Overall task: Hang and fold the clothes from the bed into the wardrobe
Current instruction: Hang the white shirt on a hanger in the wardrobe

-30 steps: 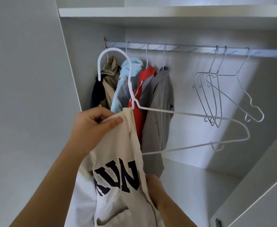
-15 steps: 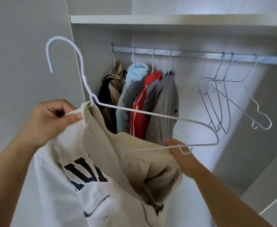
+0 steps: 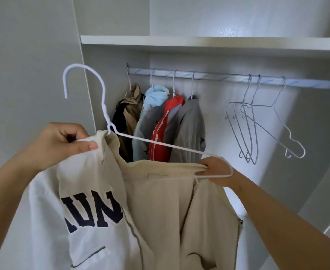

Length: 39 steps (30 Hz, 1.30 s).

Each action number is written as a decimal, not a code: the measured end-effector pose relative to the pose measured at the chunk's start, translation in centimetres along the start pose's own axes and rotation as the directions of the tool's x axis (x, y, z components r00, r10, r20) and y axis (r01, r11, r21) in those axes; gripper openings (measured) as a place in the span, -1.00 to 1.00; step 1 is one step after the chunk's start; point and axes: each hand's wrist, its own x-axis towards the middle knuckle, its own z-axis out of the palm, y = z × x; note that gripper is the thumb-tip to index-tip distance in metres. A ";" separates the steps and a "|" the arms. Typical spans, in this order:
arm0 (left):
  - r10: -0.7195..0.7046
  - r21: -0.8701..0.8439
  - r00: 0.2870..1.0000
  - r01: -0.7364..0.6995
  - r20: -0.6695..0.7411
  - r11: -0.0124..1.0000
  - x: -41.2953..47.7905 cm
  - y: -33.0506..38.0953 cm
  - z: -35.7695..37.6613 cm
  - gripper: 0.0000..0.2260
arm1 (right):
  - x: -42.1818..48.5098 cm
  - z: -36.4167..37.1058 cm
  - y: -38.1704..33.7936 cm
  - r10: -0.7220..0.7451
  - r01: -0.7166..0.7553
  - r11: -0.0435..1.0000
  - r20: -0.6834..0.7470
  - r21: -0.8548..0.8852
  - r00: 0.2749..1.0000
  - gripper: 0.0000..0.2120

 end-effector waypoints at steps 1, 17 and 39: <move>0.009 0.011 1.000 -0.009 0.005 1.000 0.0 0.2 0.0 -0.82 | -0.1 -0.1 0.3 -0.007 0.005 0.999 -0.044 -0.041 0.999 -0.65; 0.149 0.465 0.974 -0.214 0.171 0.859 -0.5 -0.1 1.1 -0.53 | 1.1 -2.1 -0.2 0.184 -0.139 0.951 -0.142 0.275 0.973 -0.78; 0.096 0.642 0.945 0.136 -0.313 0.755 -0.4 1.9 7.7 -0.83 | 1.4 -2.1 -9.7 0.309 -0.189 0.678 -0.042 0.710 0.950 -0.80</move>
